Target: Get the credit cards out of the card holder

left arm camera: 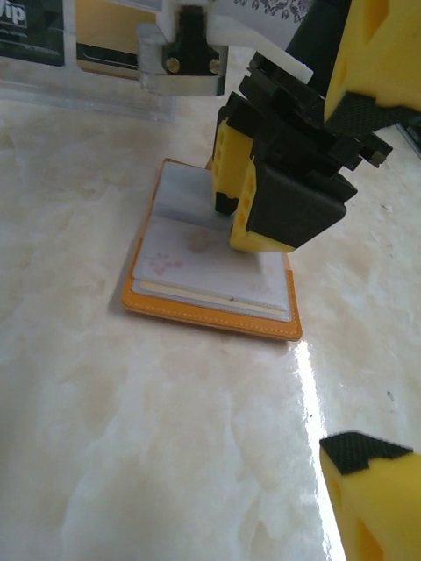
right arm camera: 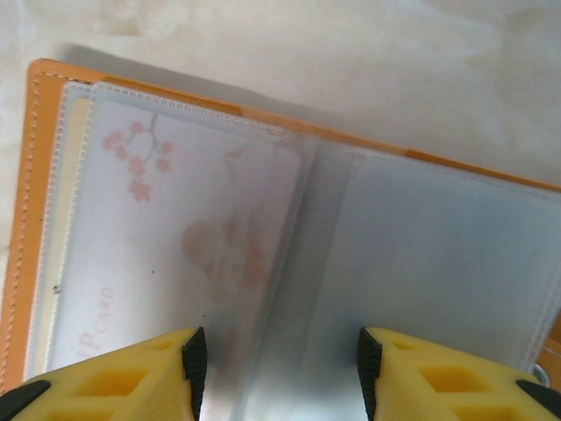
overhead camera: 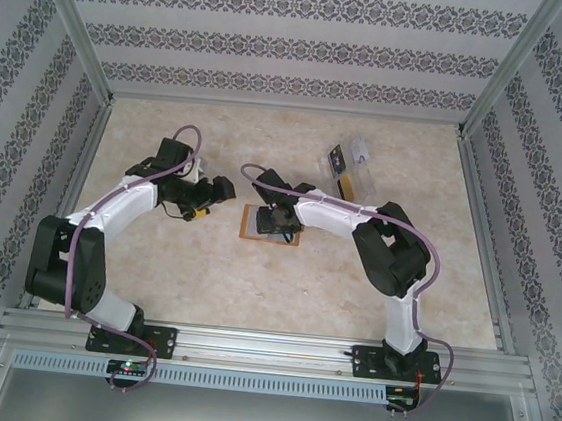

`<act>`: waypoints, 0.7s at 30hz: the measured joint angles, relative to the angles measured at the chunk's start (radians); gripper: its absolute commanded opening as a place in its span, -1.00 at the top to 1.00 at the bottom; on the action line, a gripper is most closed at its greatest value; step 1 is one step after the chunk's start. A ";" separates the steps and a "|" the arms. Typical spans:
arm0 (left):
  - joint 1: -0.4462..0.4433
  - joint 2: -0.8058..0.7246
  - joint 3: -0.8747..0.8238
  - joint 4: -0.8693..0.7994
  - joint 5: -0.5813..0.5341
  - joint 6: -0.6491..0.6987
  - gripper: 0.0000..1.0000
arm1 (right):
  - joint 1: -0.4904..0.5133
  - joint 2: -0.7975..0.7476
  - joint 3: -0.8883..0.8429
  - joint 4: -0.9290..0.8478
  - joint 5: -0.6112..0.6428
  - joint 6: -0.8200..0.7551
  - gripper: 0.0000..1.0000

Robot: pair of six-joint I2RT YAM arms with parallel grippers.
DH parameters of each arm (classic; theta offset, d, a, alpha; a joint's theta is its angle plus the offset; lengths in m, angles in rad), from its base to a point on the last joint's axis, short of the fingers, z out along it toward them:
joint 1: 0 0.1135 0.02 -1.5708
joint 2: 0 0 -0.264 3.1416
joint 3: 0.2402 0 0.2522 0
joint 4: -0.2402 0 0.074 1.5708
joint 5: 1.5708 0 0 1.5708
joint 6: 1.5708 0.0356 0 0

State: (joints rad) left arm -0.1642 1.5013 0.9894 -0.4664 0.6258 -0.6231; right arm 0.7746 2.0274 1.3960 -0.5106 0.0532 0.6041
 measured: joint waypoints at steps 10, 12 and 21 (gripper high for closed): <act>-0.073 0.079 0.000 0.051 0.003 -0.039 -0.04 | -0.006 0.004 -0.006 0.006 0.015 0.000 0.15; -0.093 0.106 0.001 0.064 0.006 -0.041 0.09 | -0.007 0.000 -0.013 0.015 0.013 0.000 0.18; -0.159 0.219 0.020 0.093 0.018 -0.047 0.31 | -0.014 -0.005 -0.032 0.052 -0.002 0.000 0.29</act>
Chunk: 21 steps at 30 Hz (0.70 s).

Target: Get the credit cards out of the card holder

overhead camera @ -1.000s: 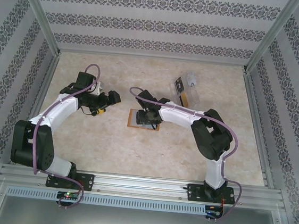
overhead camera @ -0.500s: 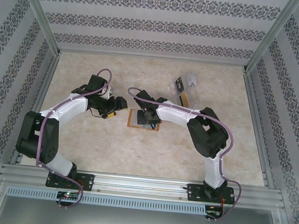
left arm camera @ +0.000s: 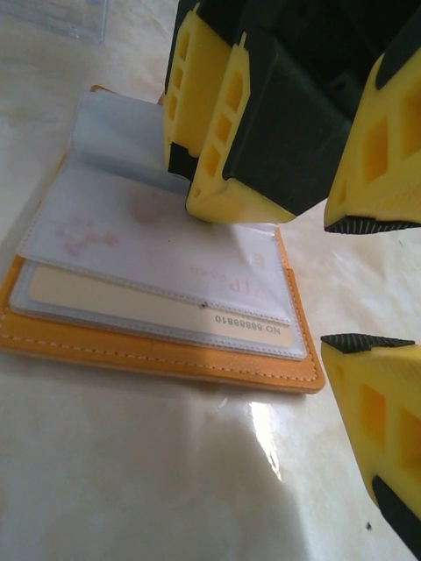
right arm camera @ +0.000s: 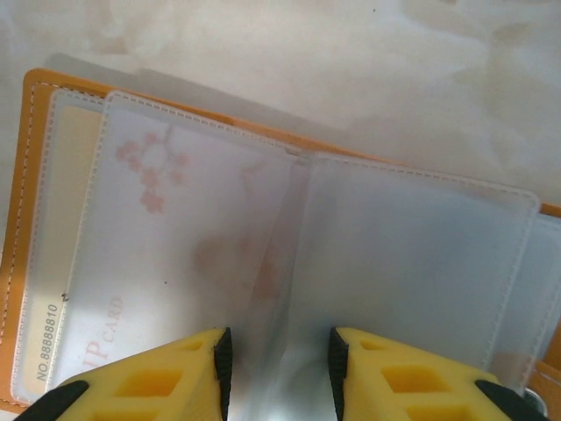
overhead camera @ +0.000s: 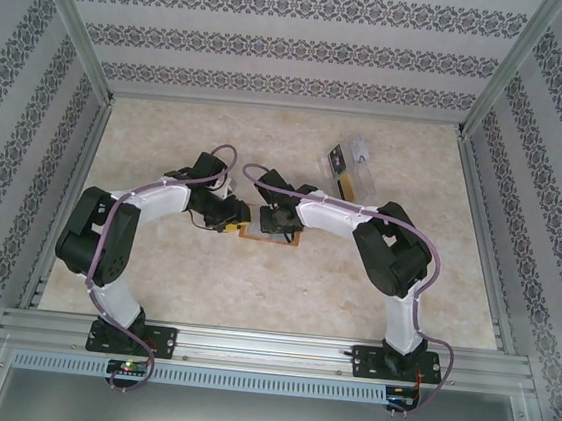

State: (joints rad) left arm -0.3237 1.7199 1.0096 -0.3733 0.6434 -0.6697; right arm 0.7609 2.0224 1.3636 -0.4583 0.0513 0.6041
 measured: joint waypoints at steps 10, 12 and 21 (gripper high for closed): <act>-0.020 0.066 0.051 0.000 -0.017 0.003 0.37 | -0.010 -0.006 -0.013 0.019 -0.019 0.000 0.34; -0.023 0.076 0.056 0.000 -0.020 0.004 0.37 | -0.011 -0.007 -0.015 0.023 -0.023 0.000 0.35; -0.037 0.129 0.075 -0.006 -0.035 0.004 0.36 | -0.013 -0.011 -0.025 0.033 -0.027 0.001 0.35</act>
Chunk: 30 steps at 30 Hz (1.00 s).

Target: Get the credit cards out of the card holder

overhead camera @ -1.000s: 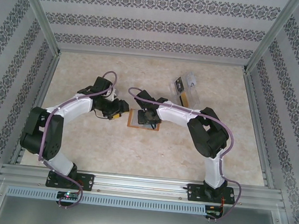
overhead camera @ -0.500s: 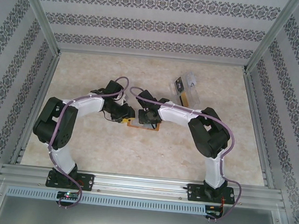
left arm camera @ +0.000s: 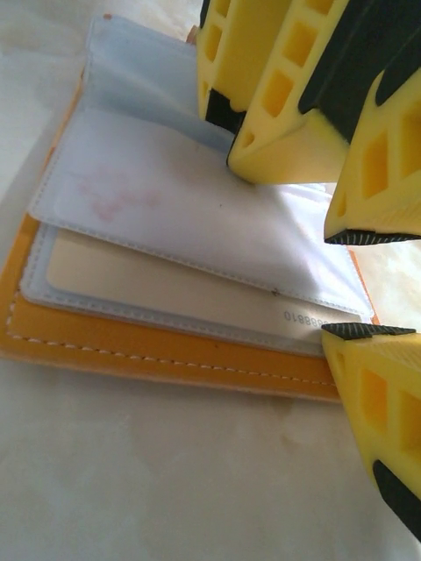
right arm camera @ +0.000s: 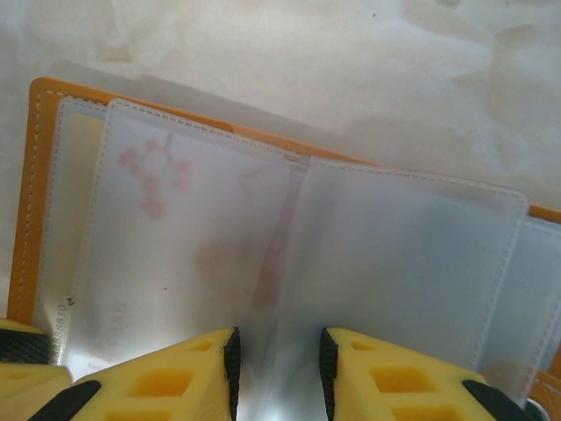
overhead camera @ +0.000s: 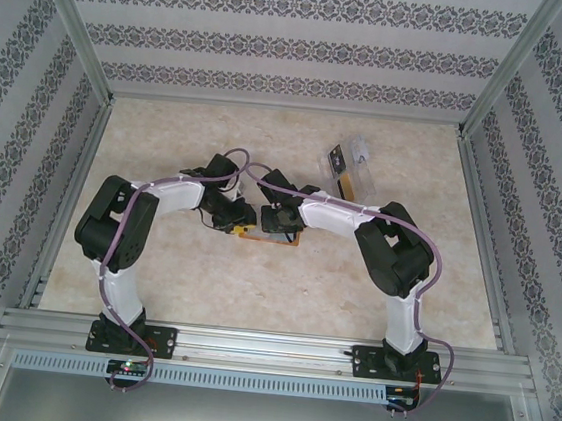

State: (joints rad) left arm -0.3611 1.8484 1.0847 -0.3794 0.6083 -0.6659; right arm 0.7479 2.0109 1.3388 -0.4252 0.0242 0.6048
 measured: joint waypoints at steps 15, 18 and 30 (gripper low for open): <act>-0.011 0.009 0.026 -0.011 -0.014 0.007 0.32 | -0.013 -0.011 -0.023 0.029 -0.028 0.016 0.36; -0.013 0.011 0.050 -0.039 -0.047 0.017 0.31 | -0.019 -0.014 -0.028 0.035 -0.040 0.023 0.39; -0.013 0.037 0.065 -0.056 -0.055 0.034 0.36 | -0.026 -0.016 -0.033 0.041 -0.052 0.029 0.42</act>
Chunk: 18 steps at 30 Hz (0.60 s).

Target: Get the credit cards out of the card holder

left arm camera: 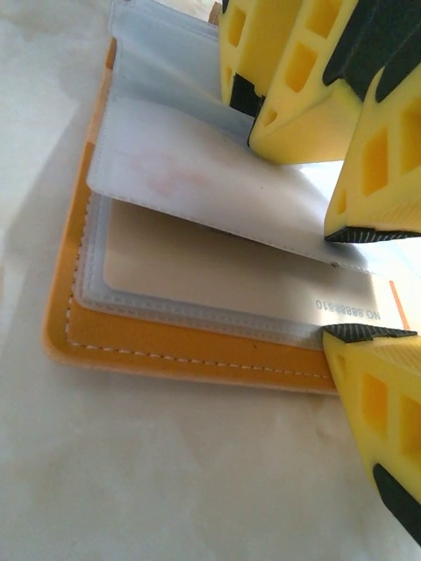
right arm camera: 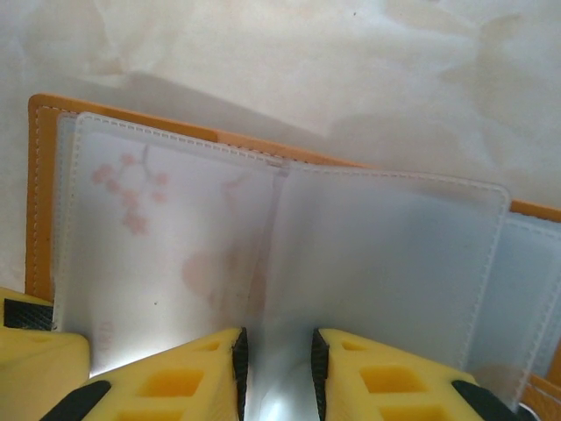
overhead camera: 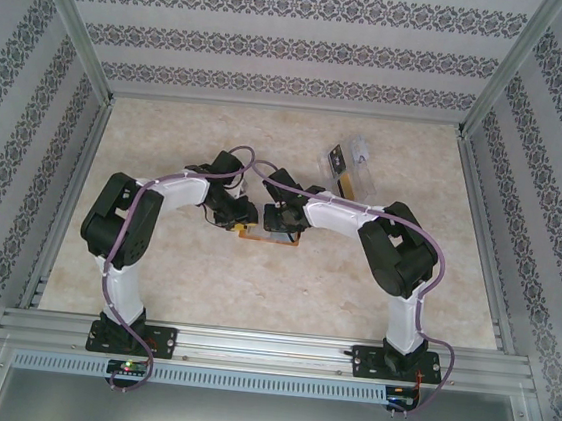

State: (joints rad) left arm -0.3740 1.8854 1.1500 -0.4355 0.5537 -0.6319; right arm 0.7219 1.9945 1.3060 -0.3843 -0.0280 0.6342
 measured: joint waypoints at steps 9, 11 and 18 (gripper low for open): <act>0.000 0.008 0.003 0.000 0.022 0.002 0.48 | 0.000 0.000 0.000 0.000 -0.006 0.000 0.42; 0.000 0.009 0.003 0.000 0.022 0.004 0.50 | 0.000 0.000 0.000 0.000 -0.007 0.000 0.42; 0.000 0.009 0.003 -0.001 0.022 0.015 0.56 | 0.000 -0.001 -0.003 0.003 -0.007 0.003 0.42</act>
State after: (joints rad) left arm -0.3740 1.8946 1.1526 -0.4366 0.5755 -0.6170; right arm 0.7216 1.9938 1.3033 -0.3809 -0.0349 0.6376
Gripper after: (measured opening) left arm 0.223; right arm 0.292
